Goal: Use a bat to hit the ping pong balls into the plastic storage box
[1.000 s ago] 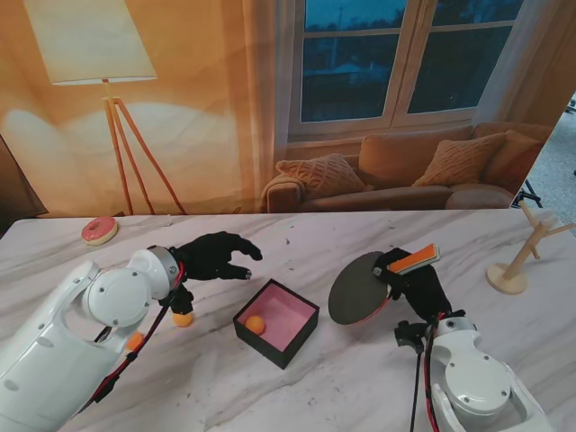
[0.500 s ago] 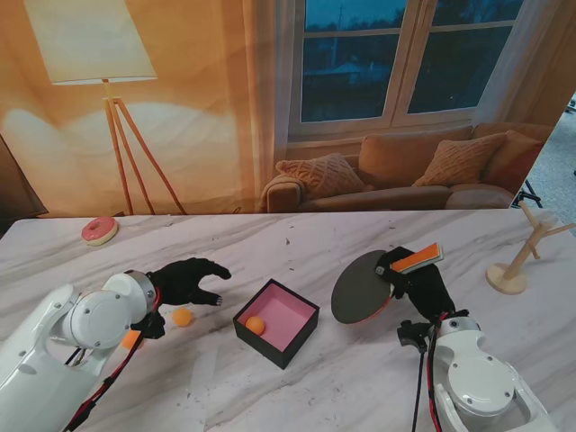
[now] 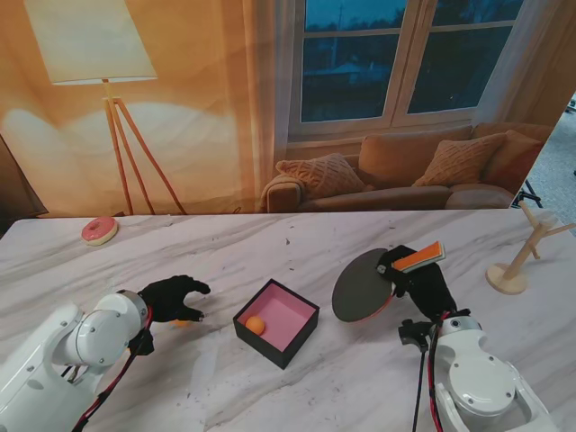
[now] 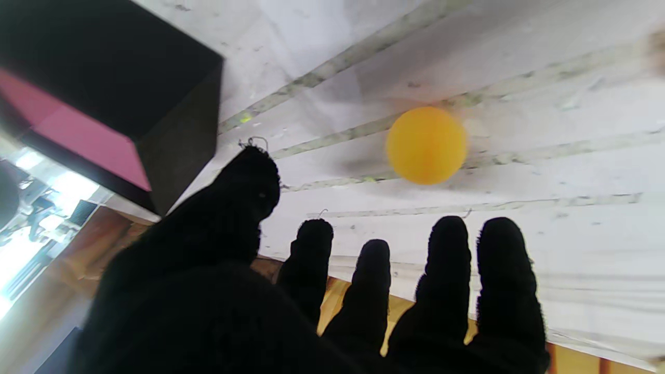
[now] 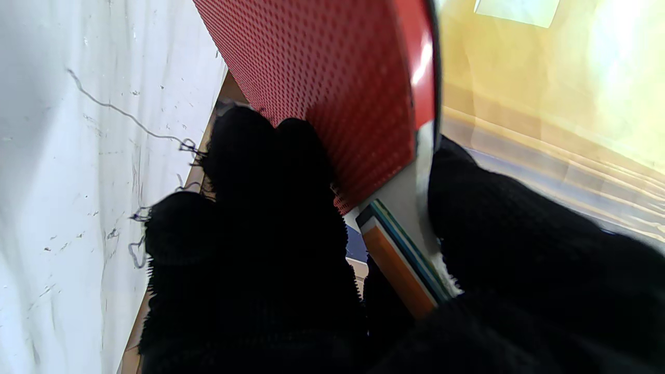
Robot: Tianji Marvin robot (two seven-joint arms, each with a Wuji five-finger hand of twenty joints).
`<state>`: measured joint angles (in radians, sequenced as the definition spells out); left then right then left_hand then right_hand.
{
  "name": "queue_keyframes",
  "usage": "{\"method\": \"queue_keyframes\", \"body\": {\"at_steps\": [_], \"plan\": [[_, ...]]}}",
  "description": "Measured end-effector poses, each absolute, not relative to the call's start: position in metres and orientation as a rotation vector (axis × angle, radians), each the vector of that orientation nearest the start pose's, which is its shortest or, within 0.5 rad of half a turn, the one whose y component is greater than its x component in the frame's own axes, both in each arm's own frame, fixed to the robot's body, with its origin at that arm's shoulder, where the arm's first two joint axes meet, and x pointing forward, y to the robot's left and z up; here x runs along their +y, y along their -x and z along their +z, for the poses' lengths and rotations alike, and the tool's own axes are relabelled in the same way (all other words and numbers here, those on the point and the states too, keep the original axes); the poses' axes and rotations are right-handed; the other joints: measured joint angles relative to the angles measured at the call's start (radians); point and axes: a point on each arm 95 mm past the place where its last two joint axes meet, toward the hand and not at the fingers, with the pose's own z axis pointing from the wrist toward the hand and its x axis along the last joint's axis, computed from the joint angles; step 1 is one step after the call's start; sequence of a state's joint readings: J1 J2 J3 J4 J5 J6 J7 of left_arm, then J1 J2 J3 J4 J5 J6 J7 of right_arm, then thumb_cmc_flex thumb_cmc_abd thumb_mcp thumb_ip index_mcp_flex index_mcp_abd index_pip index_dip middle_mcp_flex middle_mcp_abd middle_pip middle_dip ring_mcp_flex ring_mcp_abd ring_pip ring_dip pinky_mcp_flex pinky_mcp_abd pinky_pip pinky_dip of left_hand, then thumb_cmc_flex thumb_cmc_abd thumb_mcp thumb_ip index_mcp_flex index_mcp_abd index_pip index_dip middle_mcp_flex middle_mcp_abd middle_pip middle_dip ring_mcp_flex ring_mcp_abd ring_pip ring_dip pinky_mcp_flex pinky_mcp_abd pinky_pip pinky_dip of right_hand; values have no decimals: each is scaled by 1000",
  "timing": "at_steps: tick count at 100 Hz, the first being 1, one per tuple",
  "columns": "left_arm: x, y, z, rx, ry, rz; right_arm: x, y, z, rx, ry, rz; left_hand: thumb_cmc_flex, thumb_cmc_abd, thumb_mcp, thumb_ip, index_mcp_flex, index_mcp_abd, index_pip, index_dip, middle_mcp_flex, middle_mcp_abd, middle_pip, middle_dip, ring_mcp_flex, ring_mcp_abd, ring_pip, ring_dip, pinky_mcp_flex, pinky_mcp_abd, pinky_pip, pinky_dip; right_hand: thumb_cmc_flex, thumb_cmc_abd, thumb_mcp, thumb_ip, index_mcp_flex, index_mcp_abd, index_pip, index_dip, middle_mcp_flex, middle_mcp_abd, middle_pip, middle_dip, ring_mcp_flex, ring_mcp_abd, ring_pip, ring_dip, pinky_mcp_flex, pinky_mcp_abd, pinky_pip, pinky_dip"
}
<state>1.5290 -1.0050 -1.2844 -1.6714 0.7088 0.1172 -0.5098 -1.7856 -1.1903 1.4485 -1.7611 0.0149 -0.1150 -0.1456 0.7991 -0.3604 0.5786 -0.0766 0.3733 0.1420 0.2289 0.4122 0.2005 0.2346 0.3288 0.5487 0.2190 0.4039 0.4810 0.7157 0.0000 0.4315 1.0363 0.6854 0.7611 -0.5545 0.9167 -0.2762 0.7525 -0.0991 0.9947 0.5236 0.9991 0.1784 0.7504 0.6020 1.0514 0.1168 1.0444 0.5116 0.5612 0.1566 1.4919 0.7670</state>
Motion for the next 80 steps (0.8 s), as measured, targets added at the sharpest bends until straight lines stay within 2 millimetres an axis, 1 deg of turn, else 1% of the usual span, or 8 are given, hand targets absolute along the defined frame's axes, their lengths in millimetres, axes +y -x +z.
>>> {"method": "queue_keyframes", "body": {"at_steps": [14,19,24,27,47,67,75,80], "plan": [[46,-407,-330,1683,1742,-1212,-47,-363,-300,-447,2223,-2427,-1,-15,85,0,-9,0,13,0,-3,0,-12,48,-1,-1,70,58,11,-13,57,23,0,0,0,0,0,0,0,0,0,0,0,0,0,0,0,0,0,0,0,0],[47,-407,-336,1677,1748,-1200,-47,-363,-300,-447,2226,-2426,-2,-28,119,0,-9,0,25,0,-14,0,-32,75,-1,-1,94,75,19,-32,89,37,0,0,0,0,0,0,0,0,0,0,0,0,0,0,0,0,0,0,0,0],[48,-408,-340,1678,1744,-1189,-48,-363,-300,-448,2228,-2426,-1,-38,163,0,-10,-1,38,8,-13,0,-19,107,1,38,116,79,41,-52,135,52,0,0,0,0,0,0,0,0,0,0,0,0,0,0,0,0,0,0,0,0],[48,-409,-343,1682,1739,-1180,-48,-363,-300,-448,2230,-2425,-1,-38,179,0,-10,-1,46,13,-13,0,-18,121,3,47,126,79,55,-58,156,62,0,0,0,0,0,0,0,0,0,0,0,0,0,0,0,0,0,0,0,0],[46,-414,-351,1720,1708,-1148,-47,-363,-301,-448,2243,-2414,-2,-51,253,13,-22,-9,147,51,-13,1,99,209,159,58,269,116,207,-59,256,106,0,0,0,0,0,0,0,0,0,0,0,0,0,0,1,0,0,0,0,0],[44,-417,-354,1716,1651,-1148,-47,-363,-301,-446,2255,-2407,-1,-99,334,14,-19,-9,337,132,-11,24,300,292,324,9,456,178,406,-93,382,123,0,0,-1,0,0,0,1,0,0,0,1,0,0,0,3,0,0,0,1,0],[44,-418,-355,1716,1630,-1150,-47,-363,-302,-444,2261,-2404,10,-107,359,14,13,3,416,172,-9,31,349,303,383,-9,508,189,467,-103,435,99,0,0,-1,0,0,0,1,0,0,0,1,0,0,0,7,0,0,0,2,0],[43,-418,-356,1720,1629,-1147,-47,-363,-302,-444,2262,-2403,28,-115,376,14,24,3,450,191,12,35,368,306,396,-23,528,189,491,-114,457,63,0,0,-1,0,0,0,1,0,0,0,1,0,0,0,8,0,0,0,3,0]]}}
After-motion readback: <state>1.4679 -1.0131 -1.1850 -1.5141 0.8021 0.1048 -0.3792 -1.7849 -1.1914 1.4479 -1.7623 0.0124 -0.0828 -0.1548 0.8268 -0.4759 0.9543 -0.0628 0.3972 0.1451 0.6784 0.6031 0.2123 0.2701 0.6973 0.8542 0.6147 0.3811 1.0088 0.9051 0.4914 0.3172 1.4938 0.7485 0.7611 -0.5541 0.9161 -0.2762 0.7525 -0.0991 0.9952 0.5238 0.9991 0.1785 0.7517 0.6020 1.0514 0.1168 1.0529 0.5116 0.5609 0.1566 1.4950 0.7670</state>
